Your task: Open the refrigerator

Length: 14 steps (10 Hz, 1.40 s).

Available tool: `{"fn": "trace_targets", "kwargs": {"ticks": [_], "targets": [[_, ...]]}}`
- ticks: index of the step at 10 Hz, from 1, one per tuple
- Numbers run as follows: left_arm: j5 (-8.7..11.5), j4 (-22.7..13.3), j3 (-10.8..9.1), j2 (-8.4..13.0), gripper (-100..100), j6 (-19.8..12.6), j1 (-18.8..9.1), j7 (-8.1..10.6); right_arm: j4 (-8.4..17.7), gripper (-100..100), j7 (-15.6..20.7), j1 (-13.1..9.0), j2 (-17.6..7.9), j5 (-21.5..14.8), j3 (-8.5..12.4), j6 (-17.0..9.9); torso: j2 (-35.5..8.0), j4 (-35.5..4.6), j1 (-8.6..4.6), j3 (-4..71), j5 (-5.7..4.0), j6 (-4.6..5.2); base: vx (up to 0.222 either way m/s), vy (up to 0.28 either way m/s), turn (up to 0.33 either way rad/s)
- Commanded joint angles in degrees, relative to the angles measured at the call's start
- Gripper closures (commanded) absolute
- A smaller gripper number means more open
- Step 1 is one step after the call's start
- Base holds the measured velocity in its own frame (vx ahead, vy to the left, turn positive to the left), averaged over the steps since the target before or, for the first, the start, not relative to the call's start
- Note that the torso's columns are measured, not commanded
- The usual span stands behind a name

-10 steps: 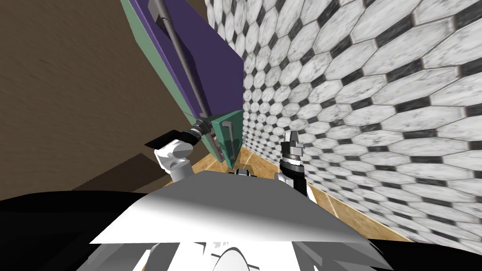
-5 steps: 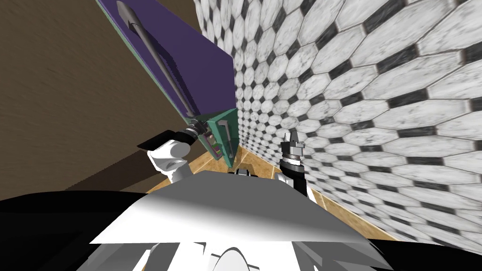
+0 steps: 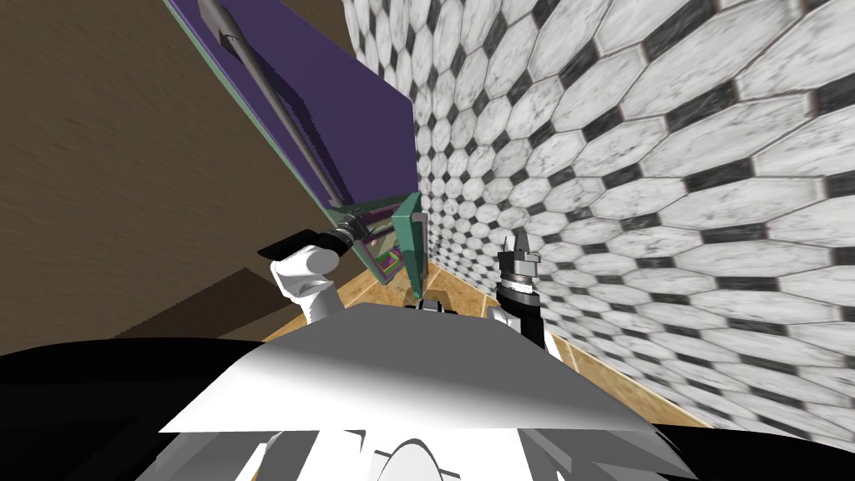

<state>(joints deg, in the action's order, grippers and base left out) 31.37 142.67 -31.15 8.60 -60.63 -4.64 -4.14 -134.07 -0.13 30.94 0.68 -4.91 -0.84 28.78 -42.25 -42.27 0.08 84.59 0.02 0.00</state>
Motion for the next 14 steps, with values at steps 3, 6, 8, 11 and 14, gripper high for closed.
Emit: {"fn": "trace_targets", "kwargs": {"ticks": [3, 6, 8, 11, 14], "targets": [[3.7, -2.0, -2.49, 2.1, -100, -4.9, -2.8, 0.5, 0.0, 0, 0.0, 0.0, 0.0, 0.0, 0.0, 0.0, -0.1, 0.0, -0.09, 0.0, -0.03, 0.0, 0.029, 0.088, -0.033], [6.3, -2.2, -4.32, 3.6, -100, -8.6, -5.0, 0.9, 0.0, 0, 0.0, 0.0, 0.0, 0.0, 0.0, 0.0, 0.0, 0.0, -0.09, 0.0, -0.03, 0.0, 0.039, 0.087, -0.041], [8.0, -2.1, -5.55, 4.6, -100, -11.0, -6.5, 1.15, 0.0, 0, 0.0, 0.0, 0.0, 0.0, 0.0, 0.0, -0.1, 0.0, -0.09, 0.0, -0.02, 0.0, 0.028, 0.084, -0.036], [10.5, -1.7, -7.27, 6.0, -100, -14.4, -8.5, 1.5, 0.0, 0, 0.0, 0.0, 0.0, 0.0, 0.0, 0.0, 0.0, 0.0, -0.08, 0.0, -0.02, 0.0, 0.032, 0.087, -0.033], [12.6, -1.4, -8.77, 7.3, -100, -17.4, -10.2, 1.8, 0.0, 0, 0.0, 0.0, 0.0, 0.0, 0.0, 0.0, -0.1, 0.0, -0.12, 0.0, -0.04, 0.0, 0.021, 0.066, -0.03]]}}
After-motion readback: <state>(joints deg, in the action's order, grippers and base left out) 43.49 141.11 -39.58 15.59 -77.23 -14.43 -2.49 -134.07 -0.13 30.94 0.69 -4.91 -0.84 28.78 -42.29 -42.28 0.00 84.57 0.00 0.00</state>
